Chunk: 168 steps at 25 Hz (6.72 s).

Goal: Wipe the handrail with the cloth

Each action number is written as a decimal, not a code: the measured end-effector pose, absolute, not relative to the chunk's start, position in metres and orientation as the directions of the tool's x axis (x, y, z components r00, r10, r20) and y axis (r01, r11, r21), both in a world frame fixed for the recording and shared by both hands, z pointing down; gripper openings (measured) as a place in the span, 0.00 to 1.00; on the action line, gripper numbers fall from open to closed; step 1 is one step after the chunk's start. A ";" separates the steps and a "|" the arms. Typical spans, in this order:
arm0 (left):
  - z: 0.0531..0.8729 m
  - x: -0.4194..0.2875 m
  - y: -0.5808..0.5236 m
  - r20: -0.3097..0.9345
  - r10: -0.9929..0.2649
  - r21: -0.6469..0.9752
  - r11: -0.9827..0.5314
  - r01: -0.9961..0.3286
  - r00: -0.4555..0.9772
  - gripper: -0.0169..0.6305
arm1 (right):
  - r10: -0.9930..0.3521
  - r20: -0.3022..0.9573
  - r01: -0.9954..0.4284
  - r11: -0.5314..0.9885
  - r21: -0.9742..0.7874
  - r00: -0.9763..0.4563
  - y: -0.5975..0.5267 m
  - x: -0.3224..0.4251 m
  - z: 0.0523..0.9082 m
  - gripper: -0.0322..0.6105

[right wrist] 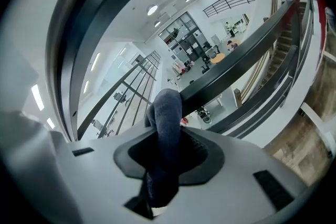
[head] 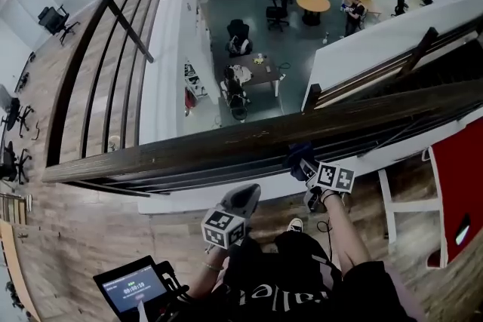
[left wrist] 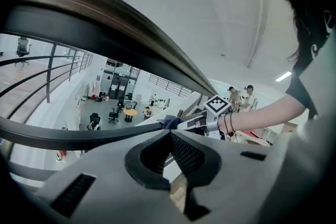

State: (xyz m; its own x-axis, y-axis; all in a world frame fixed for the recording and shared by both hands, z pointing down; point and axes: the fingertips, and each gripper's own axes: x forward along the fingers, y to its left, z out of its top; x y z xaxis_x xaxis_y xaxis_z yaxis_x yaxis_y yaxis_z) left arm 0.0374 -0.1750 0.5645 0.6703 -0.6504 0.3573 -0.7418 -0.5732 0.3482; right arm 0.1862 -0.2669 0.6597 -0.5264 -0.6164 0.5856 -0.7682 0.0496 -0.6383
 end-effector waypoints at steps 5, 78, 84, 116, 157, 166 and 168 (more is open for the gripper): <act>0.571 0.120 -0.191 0.360 -0.626 0.350 -0.597 -0.722 0.692 0.03 | -0.652 0.587 -0.775 0.003 -0.632 -0.481 -0.290 0.295 0.665 0.20; 0.682 -0.298 -0.039 0.502 -0.760 0.390 -0.227 -0.892 0.413 0.03 | -0.195 0.628 -0.649 0.372 -0.663 -0.754 -0.175 -0.248 0.772 0.20; 0.697 -0.308 -0.026 0.533 -0.753 0.384 -0.191 -0.903 0.386 0.03 | -0.163 0.644 -0.649 0.382 -0.657 -0.748 -0.184 -0.265 0.805 0.20; 0.719 0.001 -0.135 0.566 -0.542 0.405 -0.473 -0.782 0.621 0.03 | -0.502 0.688 -0.774 -0.055 -0.631 -0.525 -0.304 0.204 0.848 0.20; 0.697 0.222 -0.191 0.539 -0.463 0.400 -0.594 -0.698 0.703 0.03 | -0.733 0.643 -0.736 -0.307 -0.604 -0.222 -0.328 0.589 0.801 0.20; 0.660 0.143 -0.137 0.504 -0.469 0.388 -0.628 -0.675 0.726 0.03 | -0.784 0.557 -0.682 -0.249 -0.688 -0.275 -0.227 0.463 0.736 0.20; 0.654 0.116 -0.120 0.504 -0.469 0.386 -0.630 -0.674 0.726 0.03 | -0.798 0.533 -0.662 -0.241 -0.710 -0.281 -0.200 0.426 0.721 0.20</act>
State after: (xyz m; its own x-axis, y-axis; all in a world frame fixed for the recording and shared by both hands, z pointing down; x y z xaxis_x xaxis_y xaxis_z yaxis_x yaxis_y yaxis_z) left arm 0.1156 -0.1203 0.6541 0.7258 -0.4686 0.5035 -0.6742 -0.6297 0.3859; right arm 0.4261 -0.2001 0.7209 -0.2809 -0.7983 0.5327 -0.6616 -0.2411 -0.7101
